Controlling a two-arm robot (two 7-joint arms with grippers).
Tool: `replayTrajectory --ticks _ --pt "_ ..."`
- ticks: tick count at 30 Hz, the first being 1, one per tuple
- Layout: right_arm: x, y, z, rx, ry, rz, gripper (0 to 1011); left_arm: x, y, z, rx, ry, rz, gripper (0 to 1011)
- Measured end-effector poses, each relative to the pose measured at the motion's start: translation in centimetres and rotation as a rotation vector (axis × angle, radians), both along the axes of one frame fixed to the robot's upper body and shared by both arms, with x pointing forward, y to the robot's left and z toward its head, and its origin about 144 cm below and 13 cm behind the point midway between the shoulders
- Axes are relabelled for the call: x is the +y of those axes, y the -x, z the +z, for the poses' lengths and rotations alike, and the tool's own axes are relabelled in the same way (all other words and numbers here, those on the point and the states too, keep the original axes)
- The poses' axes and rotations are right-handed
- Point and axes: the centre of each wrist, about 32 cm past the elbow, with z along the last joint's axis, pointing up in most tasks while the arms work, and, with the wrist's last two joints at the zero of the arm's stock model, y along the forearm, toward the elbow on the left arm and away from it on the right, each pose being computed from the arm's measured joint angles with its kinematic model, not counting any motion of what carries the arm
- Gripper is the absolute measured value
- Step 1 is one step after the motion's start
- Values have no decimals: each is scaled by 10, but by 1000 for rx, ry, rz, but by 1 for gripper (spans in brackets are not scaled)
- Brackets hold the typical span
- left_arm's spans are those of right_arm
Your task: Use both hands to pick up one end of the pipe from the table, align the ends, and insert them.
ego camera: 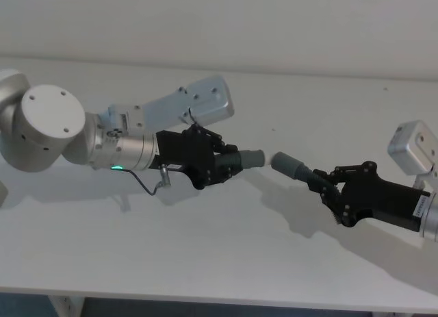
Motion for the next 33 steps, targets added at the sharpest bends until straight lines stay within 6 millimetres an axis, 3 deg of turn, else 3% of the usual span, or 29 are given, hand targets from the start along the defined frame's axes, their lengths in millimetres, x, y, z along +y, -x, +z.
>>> replayTrajectory --ticks 33 --pt "-8 0 -4 8 -64 81 136 8 6 0 7 10 -35 333"
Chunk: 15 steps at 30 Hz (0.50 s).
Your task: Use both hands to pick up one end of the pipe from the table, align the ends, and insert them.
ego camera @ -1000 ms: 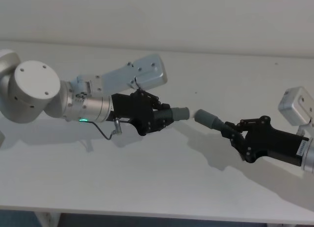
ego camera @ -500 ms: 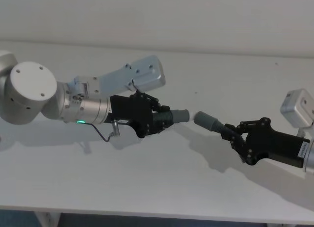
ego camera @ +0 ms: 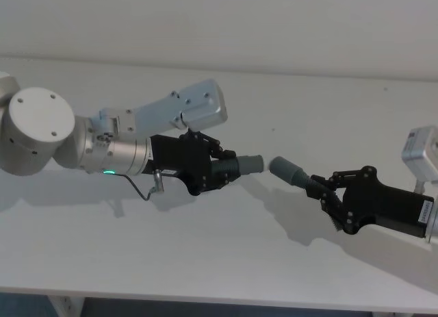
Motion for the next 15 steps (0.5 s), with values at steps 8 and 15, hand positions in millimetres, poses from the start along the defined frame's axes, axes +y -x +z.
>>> replayTrajectory --ticks 8,15 --pt "-1 0 -1 3 -23 15 136 2 0 0 -2 -3 4 333" --pt "-1 0 -1 4 -35 23 136 3 0 1 -5 -5 8 333"
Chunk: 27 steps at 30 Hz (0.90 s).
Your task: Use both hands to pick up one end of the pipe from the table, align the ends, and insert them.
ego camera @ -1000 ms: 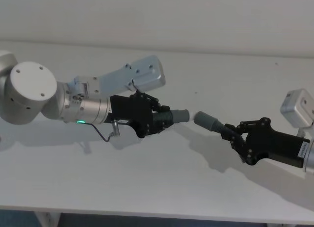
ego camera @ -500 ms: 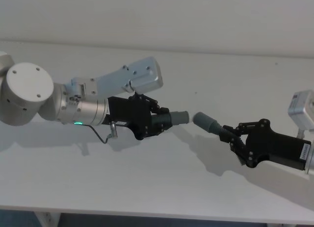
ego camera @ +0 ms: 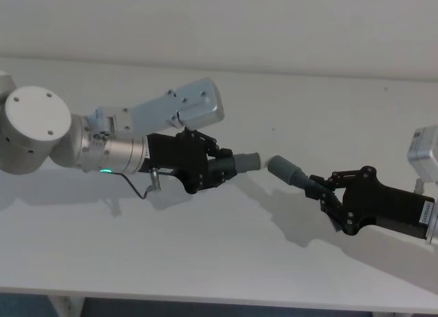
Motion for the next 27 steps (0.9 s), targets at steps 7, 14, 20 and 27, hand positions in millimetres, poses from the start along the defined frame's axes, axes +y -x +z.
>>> replayTrajectory --ticks 7,14,20,27 --pt "0 0 0 1 -1 3 136 1 0 0 -1 1 -2 333" --pt "-1 -1 -1 3 -6 11 136 3 -2 1 0 7 -18 333" --pt "-3 -3 -3 11 -19 28 136 7 -3 1 5 12 -42 333" --pt "-8 -6 -6 23 -38 52 136 12 -2 0 8 11 -54 333"
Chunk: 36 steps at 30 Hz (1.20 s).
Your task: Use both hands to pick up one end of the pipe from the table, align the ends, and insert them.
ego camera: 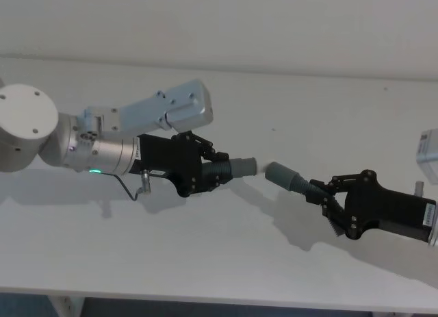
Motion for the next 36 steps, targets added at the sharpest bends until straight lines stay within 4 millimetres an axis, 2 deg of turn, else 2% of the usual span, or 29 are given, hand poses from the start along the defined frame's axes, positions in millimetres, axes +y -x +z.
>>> replayTrajectory --ticks 19,36 --pt "-8 -6 -4 11 -21 48 136 12 6 -1 -2 -4 -2 333" --pt "-7 -9 -5 17 -19 58 136 15 11 -2 -2 20 -18 333"
